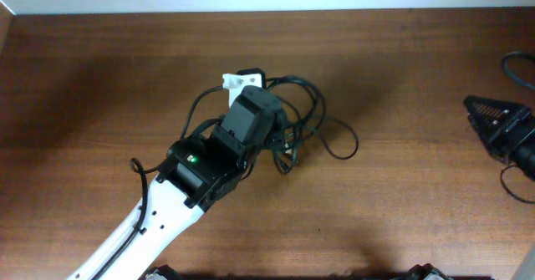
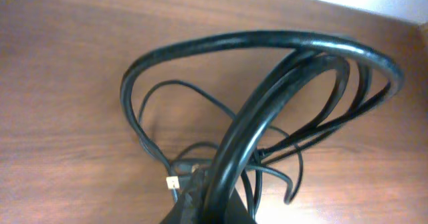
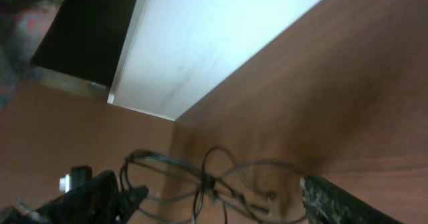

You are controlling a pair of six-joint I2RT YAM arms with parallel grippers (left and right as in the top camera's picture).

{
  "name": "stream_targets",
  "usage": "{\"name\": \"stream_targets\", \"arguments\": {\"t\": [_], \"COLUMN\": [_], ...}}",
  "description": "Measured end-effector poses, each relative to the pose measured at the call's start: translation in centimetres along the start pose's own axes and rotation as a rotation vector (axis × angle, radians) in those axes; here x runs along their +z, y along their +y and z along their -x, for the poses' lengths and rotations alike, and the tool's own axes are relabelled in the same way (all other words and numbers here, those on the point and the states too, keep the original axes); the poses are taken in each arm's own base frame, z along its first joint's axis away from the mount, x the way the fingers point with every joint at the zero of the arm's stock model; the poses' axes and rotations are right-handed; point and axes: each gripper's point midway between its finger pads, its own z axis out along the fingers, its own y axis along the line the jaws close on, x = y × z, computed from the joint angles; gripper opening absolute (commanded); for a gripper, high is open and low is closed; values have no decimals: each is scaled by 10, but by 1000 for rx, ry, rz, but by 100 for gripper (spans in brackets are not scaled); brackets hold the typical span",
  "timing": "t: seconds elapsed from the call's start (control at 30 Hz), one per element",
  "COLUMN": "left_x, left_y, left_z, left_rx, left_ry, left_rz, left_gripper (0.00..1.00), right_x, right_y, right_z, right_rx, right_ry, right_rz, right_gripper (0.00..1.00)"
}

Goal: Untangle cables

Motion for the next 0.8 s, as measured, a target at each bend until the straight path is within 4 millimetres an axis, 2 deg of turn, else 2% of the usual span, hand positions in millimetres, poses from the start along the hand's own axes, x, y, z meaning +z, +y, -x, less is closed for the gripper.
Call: {"name": "stream_targets", "arguments": {"t": [0.23, 0.33, 0.53, 0.67, 0.8], "left_x": [-1, -3, -5, -15, -23], "left_y": [-24, -33, -47, -78, -94], "left_z": [13, 14, 12, 14, 10], "left_rx": [-21, -24, -23, -19, -8], "left_ry": [-42, -39, -13, 3, 34], "left_rz": [-114, -160, -238, -405, -501], "left_gripper": [0, 0, 0, 0, 0], "right_x": [30, 51, 75, 87, 90], "right_y": [22, 34, 46, 44, 28], "right_z": [-48, -79, -127, -152, -154], "right_rx": [-221, -363, -550, -663, -733], "right_ry": [190, 313, 492, 586, 616], "right_rz": [84, 116, 145, 108, 0], "right_gripper": [98, 98, 97, 87, 86]}}
